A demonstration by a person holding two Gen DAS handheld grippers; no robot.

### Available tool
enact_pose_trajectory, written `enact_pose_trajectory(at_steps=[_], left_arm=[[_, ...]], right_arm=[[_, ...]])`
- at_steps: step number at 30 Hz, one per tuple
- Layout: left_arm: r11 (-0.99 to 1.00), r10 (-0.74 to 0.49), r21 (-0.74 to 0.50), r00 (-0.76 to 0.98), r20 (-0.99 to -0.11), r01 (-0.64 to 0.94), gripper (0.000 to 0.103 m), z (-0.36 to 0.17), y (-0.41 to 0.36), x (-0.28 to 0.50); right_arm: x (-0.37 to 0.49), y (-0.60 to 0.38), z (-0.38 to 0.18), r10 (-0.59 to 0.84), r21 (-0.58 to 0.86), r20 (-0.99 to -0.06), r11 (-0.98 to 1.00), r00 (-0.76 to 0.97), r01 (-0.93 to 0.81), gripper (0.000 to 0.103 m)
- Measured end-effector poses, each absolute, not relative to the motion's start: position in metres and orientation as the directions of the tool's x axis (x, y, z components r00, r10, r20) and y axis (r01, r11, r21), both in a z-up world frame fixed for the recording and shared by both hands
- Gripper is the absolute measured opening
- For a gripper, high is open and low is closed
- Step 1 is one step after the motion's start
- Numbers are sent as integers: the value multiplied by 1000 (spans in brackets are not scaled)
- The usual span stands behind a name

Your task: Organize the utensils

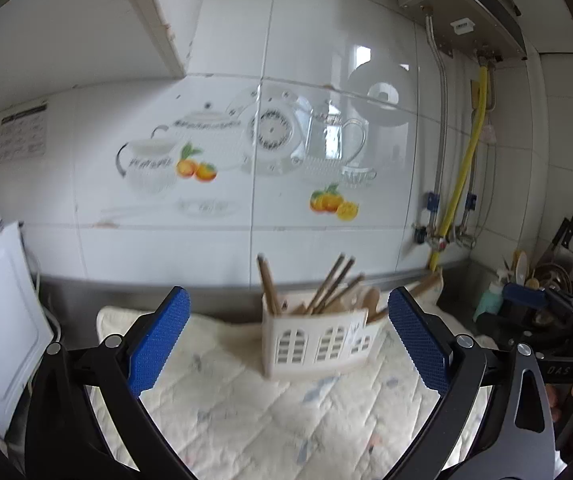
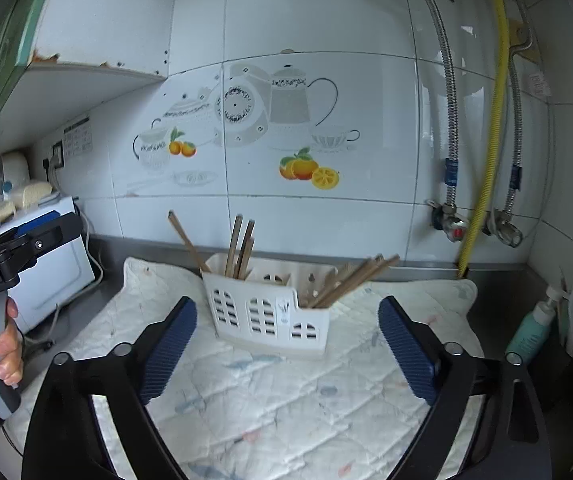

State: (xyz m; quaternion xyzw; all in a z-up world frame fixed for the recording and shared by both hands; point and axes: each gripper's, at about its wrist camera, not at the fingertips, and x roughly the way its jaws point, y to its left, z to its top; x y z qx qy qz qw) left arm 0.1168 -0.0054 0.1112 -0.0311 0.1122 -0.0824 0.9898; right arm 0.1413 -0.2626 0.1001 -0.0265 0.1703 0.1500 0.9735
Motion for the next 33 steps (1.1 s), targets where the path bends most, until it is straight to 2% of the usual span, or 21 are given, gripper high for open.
enact_pose_trajectory(at_steps=[10,15,27,33], left_arm=[[993,-116,-40,939,-323,109,98,59,-10,80],[997,-72,-11,937,-341,72,98,43,-16,64],[999,-53,-28,926,-374,46,98,24,-14,39],[1000,-9,8,921,-390,13,98,15,-9,31]], right_arm=[[95,-247,50,223,-98,-385,955,896,-279,95],[74,-240,28,192,-141,-405,953,894,-269,96],[44,-242,9,190,-99,-445,961,875,-258,96],[38,-248,9,195,-59,-448,967,873,-246,96]])
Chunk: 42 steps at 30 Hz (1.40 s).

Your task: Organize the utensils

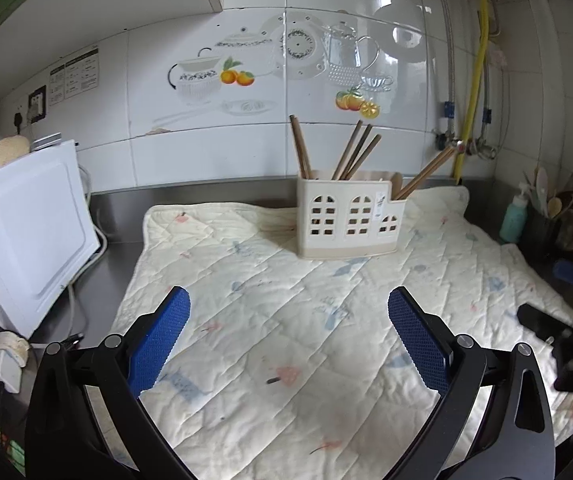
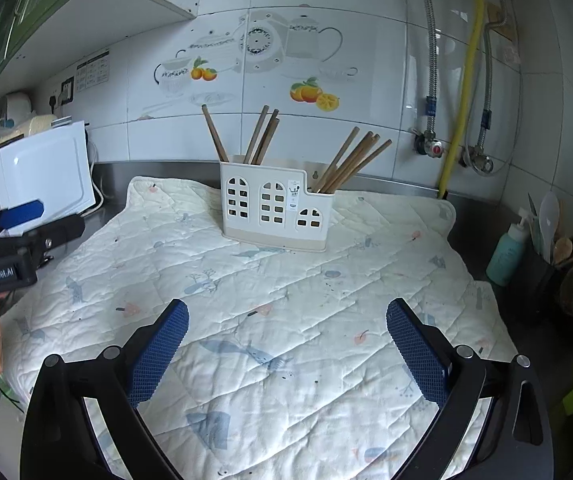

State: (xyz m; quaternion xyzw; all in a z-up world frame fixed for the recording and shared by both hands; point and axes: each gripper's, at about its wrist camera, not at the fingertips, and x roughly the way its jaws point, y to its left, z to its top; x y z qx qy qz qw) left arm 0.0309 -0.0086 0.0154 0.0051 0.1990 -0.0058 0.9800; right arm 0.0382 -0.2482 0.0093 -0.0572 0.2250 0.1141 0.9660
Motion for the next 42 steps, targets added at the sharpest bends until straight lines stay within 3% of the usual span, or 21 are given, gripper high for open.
enact_pose_trajectory(at_steps=[42], left_arm=[[1000,-12,-8,895,-445,10,98,-9,0,31]], right_arm=[[45,-258,3,218,20,-476,971,852,-237,96]])
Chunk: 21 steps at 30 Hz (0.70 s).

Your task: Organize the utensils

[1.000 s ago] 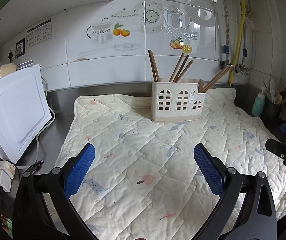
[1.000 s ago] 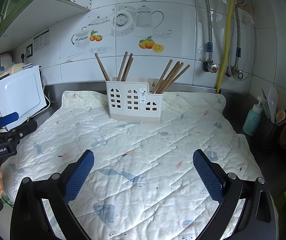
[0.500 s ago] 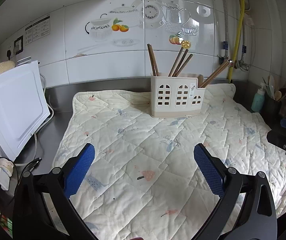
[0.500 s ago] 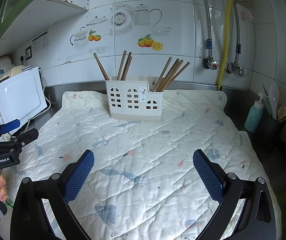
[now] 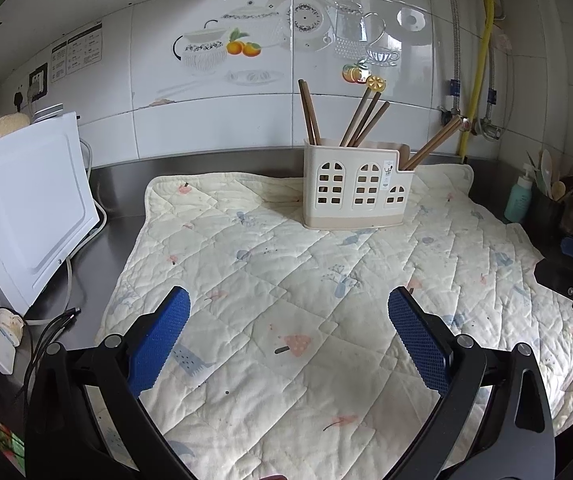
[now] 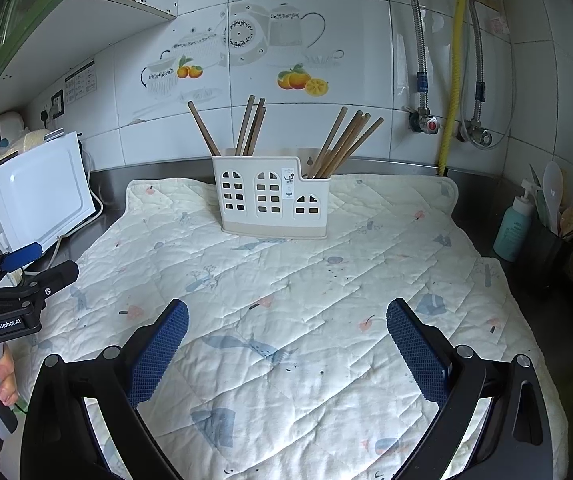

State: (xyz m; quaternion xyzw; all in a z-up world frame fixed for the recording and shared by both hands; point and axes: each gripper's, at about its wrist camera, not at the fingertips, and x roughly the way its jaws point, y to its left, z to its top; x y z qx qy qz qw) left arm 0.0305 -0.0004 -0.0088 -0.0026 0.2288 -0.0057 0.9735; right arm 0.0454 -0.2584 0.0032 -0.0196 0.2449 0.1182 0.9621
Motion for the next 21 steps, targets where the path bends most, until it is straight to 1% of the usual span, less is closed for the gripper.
enact_pose_trajectory(at_steps=[21], left_arm=[[1000,-13,-8,889,-459,11,98,-13,-1,33]], right_arm=[[47,-258,3,220,23,-478,971,851,-238,96]])
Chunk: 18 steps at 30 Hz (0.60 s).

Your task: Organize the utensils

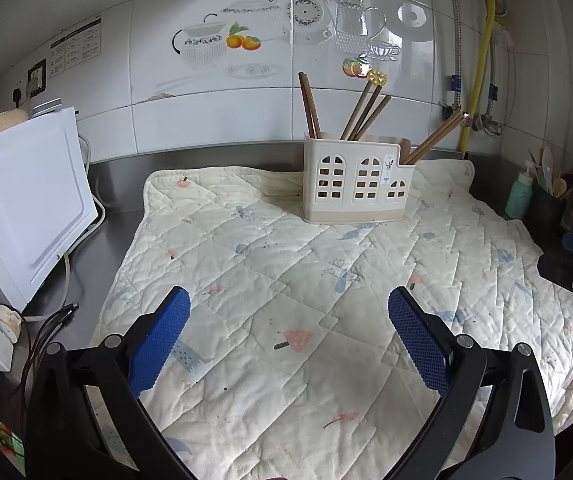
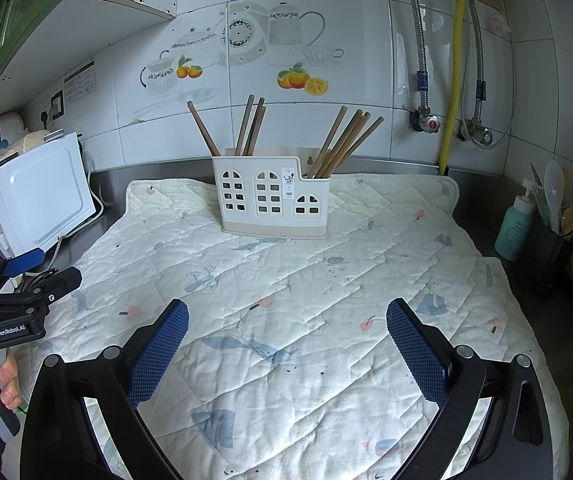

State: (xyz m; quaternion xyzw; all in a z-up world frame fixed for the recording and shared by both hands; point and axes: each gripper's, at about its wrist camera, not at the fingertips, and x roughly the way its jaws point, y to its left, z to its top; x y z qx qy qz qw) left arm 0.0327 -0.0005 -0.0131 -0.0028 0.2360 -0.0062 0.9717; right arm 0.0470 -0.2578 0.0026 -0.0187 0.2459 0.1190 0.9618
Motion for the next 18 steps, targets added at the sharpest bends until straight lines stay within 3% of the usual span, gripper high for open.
enact_pose_trajectory(at_steps=[18], left_arm=[[1000,-14,-8,885,-465,11,98,-14,0,34]], right_arm=[[46,-258,5,225,31,-473,970,852,-240,96]])
